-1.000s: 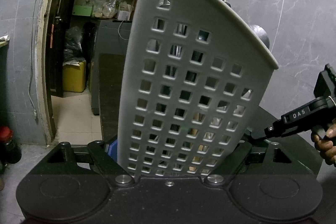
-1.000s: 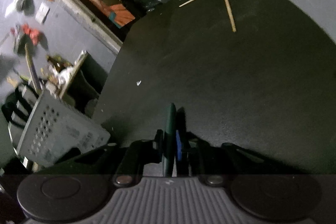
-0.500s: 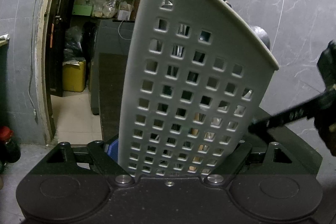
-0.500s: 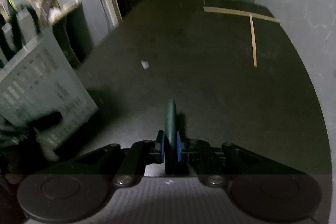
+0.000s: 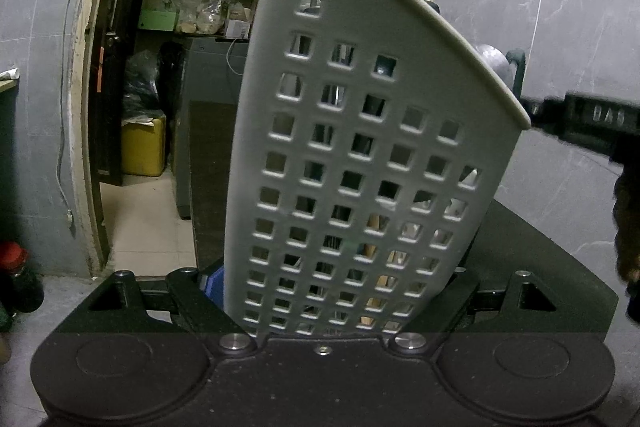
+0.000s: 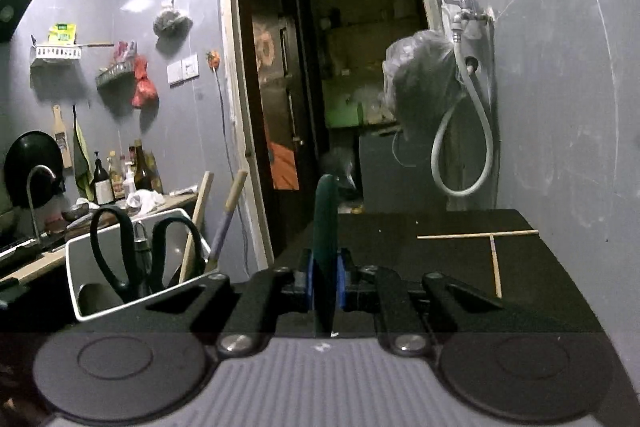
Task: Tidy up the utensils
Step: 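Lower the knife into the basket and open the right tool, then move the open right tool down to the wooden chopstick on the table, then close the right tool on the wooden chopstick and lift it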
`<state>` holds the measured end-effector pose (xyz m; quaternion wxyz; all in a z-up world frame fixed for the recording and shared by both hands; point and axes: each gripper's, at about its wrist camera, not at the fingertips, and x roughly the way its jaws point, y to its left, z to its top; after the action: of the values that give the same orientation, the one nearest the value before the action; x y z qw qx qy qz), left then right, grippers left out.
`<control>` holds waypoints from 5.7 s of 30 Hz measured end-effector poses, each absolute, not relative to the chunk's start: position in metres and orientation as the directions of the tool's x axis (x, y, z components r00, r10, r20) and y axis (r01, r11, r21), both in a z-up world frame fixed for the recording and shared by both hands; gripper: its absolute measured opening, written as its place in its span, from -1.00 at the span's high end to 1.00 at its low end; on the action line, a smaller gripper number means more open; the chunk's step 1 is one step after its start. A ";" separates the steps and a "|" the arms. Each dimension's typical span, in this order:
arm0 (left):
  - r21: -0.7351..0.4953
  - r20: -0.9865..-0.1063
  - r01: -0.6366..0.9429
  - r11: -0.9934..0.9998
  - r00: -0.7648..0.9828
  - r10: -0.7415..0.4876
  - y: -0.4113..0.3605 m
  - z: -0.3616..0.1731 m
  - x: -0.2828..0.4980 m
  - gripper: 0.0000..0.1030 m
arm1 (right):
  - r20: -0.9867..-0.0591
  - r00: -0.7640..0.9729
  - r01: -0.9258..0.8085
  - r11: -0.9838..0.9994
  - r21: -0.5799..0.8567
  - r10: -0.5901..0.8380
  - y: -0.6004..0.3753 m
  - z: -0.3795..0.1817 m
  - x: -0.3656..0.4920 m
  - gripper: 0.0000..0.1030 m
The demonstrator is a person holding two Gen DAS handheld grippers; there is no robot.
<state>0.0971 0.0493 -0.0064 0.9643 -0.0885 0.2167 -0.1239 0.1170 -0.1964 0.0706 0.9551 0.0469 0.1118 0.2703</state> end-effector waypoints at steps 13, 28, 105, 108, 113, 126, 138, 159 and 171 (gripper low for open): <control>-0.211 -0.399 0.196 0.958 0.877 -0.268 0.045 -0.004 0.096 -0.67 | -0.089 0.859 -0.496 0.862 0.104 0.505 -0.201 0.084 0.095 0.75; -0.212 -0.400 0.192 0.958 0.878 -0.264 0.044 -0.004 0.096 -0.67 | 0.171 0.710 -0.700 0.712 0.057 0.683 -0.164 0.181 0.073 0.75; -0.174 -0.445 0.214 0.961 0.854 -0.271 0.034 0.000 0.116 -0.72 | -0.617 0.736 -0.262 0.958 0.118 0.277 -0.203 0.025 0.555 -0.99; -0.172 -0.445 0.213 0.962 0.854 -0.269 0.033 0.001 0.115 -0.72 | -0.638 0.730 -0.238 0.966 0.098 0.244 -0.201 0.018 0.575 -0.99; -0.168 -0.447 0.211 0.963 0.854 -0.265 0.030 0.001 0.114 -0.73 | -0.692 0.694 -0.159 0.980 0.122 0.199 -0.218 0.001 0.596 -0.99; -0.165 -0.446 0.208 0.964 0.856 -0.261 0.027 0.003 0.110 -0.72 | -0.716 0.622 -0.209 0.948 0.238 0.317 -0.259 0.000 0.532 -0.67; -0.189 -0.432 0.203 0.961 0.861 -0.267 0.034 -0.001 0.109 -0.72 | -0.672 0.704 -0.265 0.963 0.054 0.231 -0.250 -0.006 0.445 0.71; -0.188 -0.433 0.193 0.963 0.864 -0.258 0.036 -0.004 0.108 -0.72 | -0.634 0.649 -0.350 0.905 0.241 0.420 -0.242 0.010 0.175 0.51; -0.179 -0.438 0.191 0.965 0.863 -0.252 0.032 -0.003 0.107 -0.72 | -0.659 0.613 -0.414 0.888 0.201 0.435 -0.233 0.006 0.195 0.51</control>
<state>0.1066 0.0320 -0.0029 0.9629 -0.0650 0.2353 -0.1149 0.1952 -0.2333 0.0063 0.8981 0.0142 0.3707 0.2363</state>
